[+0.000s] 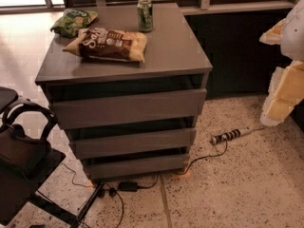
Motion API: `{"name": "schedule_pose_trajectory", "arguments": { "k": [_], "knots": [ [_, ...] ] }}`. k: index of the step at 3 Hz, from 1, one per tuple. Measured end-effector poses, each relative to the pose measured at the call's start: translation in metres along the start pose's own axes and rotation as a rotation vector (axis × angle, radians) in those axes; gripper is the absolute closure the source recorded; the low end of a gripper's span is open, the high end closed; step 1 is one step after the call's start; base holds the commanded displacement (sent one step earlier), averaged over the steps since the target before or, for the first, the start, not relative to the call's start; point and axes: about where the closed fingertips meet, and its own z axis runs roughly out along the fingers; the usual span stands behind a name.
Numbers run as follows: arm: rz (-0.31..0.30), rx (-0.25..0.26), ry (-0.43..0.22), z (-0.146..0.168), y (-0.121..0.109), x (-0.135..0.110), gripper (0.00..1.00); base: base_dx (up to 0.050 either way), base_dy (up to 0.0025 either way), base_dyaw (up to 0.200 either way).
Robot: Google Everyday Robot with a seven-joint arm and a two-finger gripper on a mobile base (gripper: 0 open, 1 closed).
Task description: Knock green can over
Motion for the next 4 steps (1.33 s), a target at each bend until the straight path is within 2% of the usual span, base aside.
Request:
{"name": "schedule_pose_trajectory", "arguments": {
  "k": [1, 2, 3, 4],
  "knots": [
    [0.000, 0.000, 0.000, 0.0000, 0.0000, 0.0000, 0.00, 0.050, 0.00002, 0.000],
    [0.000, 0.000, 0.000, 0.0000, 0.0000, 0.0000, 0.00, 0.034, 0.00249, 0.148],
    [0.000, 0.000, 0.000, 0.0000, 0.0000, 0.0000, 0.00, 0.039, -0.00236, -0.125],
    [0.000, 0.000, 0.000, 0.0000, 0.0000, 0.0000, 0.00, 0.049, -0.00001, 0.000]
  ]
}}
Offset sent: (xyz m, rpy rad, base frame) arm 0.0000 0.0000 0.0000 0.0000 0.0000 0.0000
